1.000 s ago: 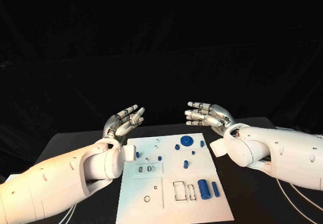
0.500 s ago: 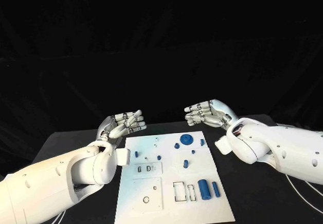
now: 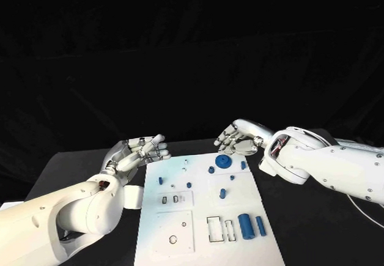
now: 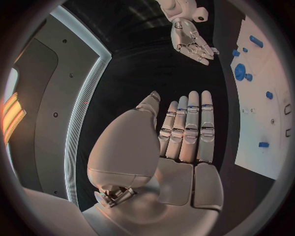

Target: Assemble the parts on the task board

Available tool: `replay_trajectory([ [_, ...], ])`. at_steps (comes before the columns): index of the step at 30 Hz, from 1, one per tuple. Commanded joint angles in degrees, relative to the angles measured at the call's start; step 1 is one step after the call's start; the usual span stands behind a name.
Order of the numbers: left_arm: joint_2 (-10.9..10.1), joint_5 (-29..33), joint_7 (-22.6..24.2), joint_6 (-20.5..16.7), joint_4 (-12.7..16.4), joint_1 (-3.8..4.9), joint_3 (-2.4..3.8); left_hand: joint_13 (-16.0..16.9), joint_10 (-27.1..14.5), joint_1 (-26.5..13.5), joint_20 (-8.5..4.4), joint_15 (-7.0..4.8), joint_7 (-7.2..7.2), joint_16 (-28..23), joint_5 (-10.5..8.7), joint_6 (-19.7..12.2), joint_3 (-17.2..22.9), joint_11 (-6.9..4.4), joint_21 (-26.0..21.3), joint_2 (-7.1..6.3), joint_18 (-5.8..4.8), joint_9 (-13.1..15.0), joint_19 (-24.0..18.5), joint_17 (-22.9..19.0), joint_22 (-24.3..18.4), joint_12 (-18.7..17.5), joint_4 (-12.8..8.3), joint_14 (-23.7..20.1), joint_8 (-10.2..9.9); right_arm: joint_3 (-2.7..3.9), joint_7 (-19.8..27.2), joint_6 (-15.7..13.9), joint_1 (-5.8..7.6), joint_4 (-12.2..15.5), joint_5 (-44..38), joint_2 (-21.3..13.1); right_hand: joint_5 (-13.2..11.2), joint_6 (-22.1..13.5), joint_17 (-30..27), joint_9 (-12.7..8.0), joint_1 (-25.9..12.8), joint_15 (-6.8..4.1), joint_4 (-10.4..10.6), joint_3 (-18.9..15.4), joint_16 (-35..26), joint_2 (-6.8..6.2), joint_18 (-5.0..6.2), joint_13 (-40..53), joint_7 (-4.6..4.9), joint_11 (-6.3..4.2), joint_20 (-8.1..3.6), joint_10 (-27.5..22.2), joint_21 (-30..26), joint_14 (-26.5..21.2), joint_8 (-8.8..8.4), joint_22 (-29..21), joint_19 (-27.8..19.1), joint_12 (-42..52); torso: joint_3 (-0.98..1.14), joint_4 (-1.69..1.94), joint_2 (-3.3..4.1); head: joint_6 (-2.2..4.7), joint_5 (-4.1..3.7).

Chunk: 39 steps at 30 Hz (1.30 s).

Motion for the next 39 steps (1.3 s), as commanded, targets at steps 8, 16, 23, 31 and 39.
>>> replay_trajectory([
  [8, -2.05, 2.43, 0.65, 4.87, 4.79, 2.17, 0.29, -0.14, -0.28, 0.67, 0.31, 0.14, 0.42, -0.59, -0.2, -0.13, 0.32, 0.12, -0.45, 0.72, 0.63, -0.05, -0.32, 0.25, -0.19, -0.57, -0.67, -0.26, -0.64, 0.1, -10.94, 5.47, 1.39, 1.65, -24.02, 0.43, -1.14, 0.89, 4.61, -0.22, -1.76, -2.17, 2.37, 0.36, 5.92, -3.0, 0.27, -0.03, -1.2, -1.33, -3.09, 0.78, 6.52, 8.24, -0.74, 3.26, 6.53, -1.21, 0.39, 0.76, 4.11, 1.39, -0.08],
  [16, -2.16, 2.55, 0.42, 4.93, 6.27, 2.82, 0.31, -0.21, -0.38, 0.59, 0.37, 0.23, 0.58, -0.88, -0.27, -0.25, 0.2, 0.24, -0.6, 0.46, 0.62, -0.07, -0.35, 0.36, -0.29, -0.88, -0.75, -0.31, -0.91, 0.12, -9.87, 7.96, 1.53, 1.48, -26.37, 1.4, -1.33, 0.2, 9.4, -0.31, -1.67, -2.11, 4.48, 1.98, 12.9, -4.88, 0.15, -0.14, -1.3, -0.98, -3.43, -2.42, 9.96, 8.23, -0.96, 5.27, 7.22, -1.29, 0.63, 1.49, 5.04, 1.0, -0.11],
  [23, -2.44, 2.58, 0.36, 4.86, 6.58, 3.08, 0.31, -0.27, -0.53, 0.61, 0.4, 0.26, 0.63, -1.01, -0.27, -0.36, 0.19, 0.31, -0.67, 0.4, 0.62, -0.08, -0.35, 0.44, -0.35, -1.11, -0.83, -0.28, -1.08, 0.12, -9.02, 8.82, 1.54, 0.98, -27.17, 2.35, -1.84, -1.2, 15.78, -0.34, -0.9, -2.17, 7.15, 3.77, 23.36, -6.52, 0.15, -0.1, -1.24, -0.95, -3.54, -4.0, 15.66, 7.95, -0.95, 8.73, 7.9, -1.21, 0.66, 1.57, 5.38, 0.99, -0.09],
  [31, -2.27, 2.58, 0.28, 4.94, 6.49, 3.26, 0.31, -0.32, -0.67, 0.63, 0.42, 0.29, 0.71, -1.11, -0.26, -0.46, 0.2, 0.38, -0.72, 0.39, 0.64, -0.09, -0.31, 0.53, -0.39, -1.32, -0.89, -0.2, -1.24, 0.1, -9.14, 10.16, 1.55, -0.17, -27.72, 3.72, -2.28, -1.85, 19.81, -0.27, -0.13, -2.08, 9.08, 4.79, 29.81, -7.35, 0.19, -0.11, -1.32, -0.75, -3.4, -5.3, 20.08, 7.53, -0.95, 11.59, 7.24, -1.18, 0.61, 1.75, 5.72, 1.16, -0.27],
  [39, -2.26, 2.59, 0.14, 4.91, 6.61, 3.36, 0.31, -0.33, -0.7, 0.63, 0.43, 0.29, 0.72, -1.13, -0.26, -0.48, 0.21, 0.4, -0.73, 0.39, 0.64, -0.09, -0.31, 0.55, -0.4, -1.36, -0.9, -0.19, -1.27, 0.07, -9.24, 11.11, 1.53, -1.61, -28.12, 5.02, -2.31, -1.67, 28.67, -0.23, 0.45, -2.17, 10.46, 5.69, 38.96, -7.65, 0.07, -0.11, -1.31, -0.72, -3.29, -5.37, 24.2, 7.49, -0.93, 14.74, 6.75, -1.17, 0.73, 1.89, 6.06, 1.29, -0.35],
])
